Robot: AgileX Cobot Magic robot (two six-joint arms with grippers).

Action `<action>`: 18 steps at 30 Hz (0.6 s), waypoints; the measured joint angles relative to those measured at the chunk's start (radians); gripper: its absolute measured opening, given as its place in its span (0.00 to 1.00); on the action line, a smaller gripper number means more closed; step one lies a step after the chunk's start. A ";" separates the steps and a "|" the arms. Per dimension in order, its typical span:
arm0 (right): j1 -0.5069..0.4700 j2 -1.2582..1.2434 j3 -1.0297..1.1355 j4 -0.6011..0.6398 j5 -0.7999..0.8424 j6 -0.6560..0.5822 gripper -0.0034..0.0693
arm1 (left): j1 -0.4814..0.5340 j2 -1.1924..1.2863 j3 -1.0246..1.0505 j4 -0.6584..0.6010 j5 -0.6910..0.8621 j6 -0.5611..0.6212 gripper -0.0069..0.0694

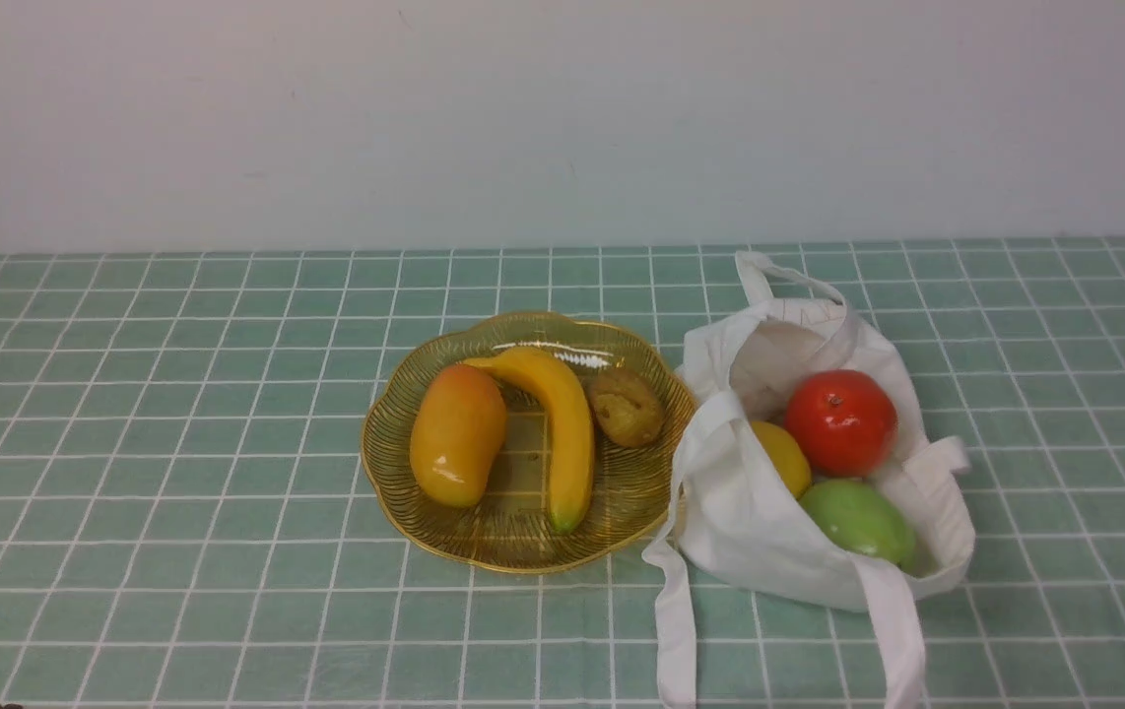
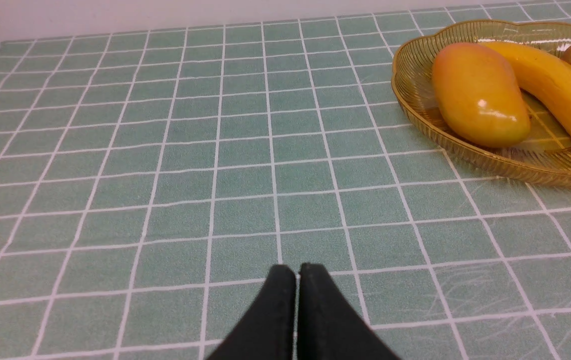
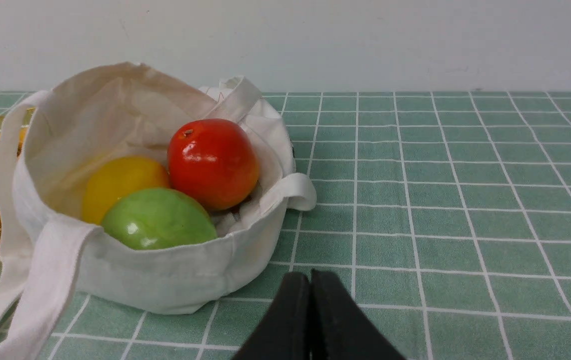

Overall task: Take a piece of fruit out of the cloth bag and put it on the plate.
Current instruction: Use the right arm to grab a pomegranate from the bag

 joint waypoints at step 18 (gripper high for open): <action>0.000 0.000 0.000 0.000 0.000 -0.006 0.03 | 0.000 0.000 0.000 0.000 0.000 0.000 0.08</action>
